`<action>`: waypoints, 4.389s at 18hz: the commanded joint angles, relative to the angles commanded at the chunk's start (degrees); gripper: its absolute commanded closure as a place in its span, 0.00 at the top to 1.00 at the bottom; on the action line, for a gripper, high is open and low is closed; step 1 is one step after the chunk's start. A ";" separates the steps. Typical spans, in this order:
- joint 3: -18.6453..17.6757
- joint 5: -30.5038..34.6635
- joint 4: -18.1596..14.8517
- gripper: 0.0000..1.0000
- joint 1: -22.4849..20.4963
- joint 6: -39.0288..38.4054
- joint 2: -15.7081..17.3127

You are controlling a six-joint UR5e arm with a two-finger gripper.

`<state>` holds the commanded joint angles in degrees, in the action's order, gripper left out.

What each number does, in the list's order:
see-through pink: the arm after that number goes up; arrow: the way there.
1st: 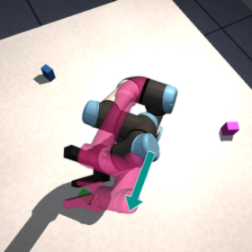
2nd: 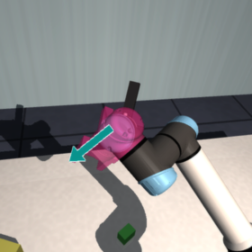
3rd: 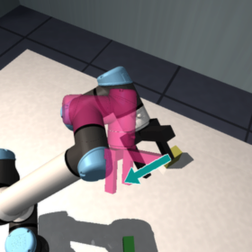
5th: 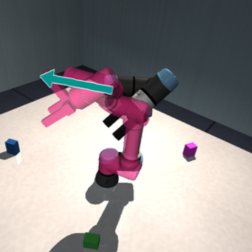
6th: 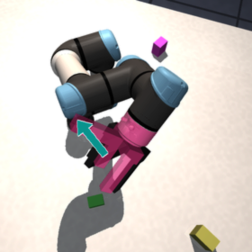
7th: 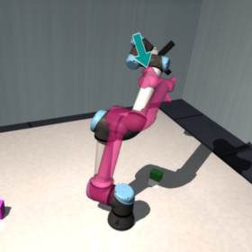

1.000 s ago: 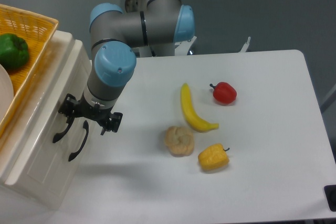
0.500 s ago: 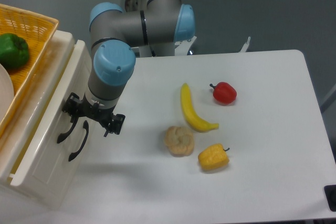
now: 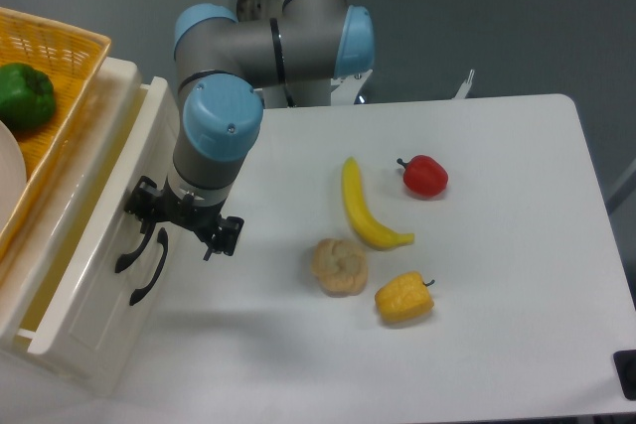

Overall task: Slide open the top white drawer
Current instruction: 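Pull the gripper away from the cabinet, sliding the upper drawer out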

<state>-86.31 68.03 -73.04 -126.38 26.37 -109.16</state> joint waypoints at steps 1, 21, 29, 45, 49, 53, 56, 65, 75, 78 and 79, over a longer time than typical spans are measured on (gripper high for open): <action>0.00 0.00 0.00 1.00 0.00 0.00 -0.09; 1.40 0.09 0.00 1.00 -4.48 0.97 -0.44; 1.76 0.09 0.00 1.00 -6.33 1.05 -0.88; 2.64 2.99 -0.44 1.00 -7.47 4.04 -1.41; 2.90 2.99 -0.53 1.00 -8.09 4.48 -1.41; 3.25 2.99 -0.61 1.00 -8.79 5.18 -1.49; 3.25 2.99 -0.70 1.00 -9.66 5.54 -1.49; 4.22 2.99 -0.44 1.00 -10.28 5.63 -1.93; 4.39 2.90 -0.35 1.00 -11.34 5.63 -2.11; 4.39 2.81 -0.35 1.00 -11.69 5.63 -2.11; 4.39 2.73 -0.35 1.00 -11.78 5.63 -2.11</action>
<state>-81.91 70.75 -73.39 -138.16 31.99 -111.27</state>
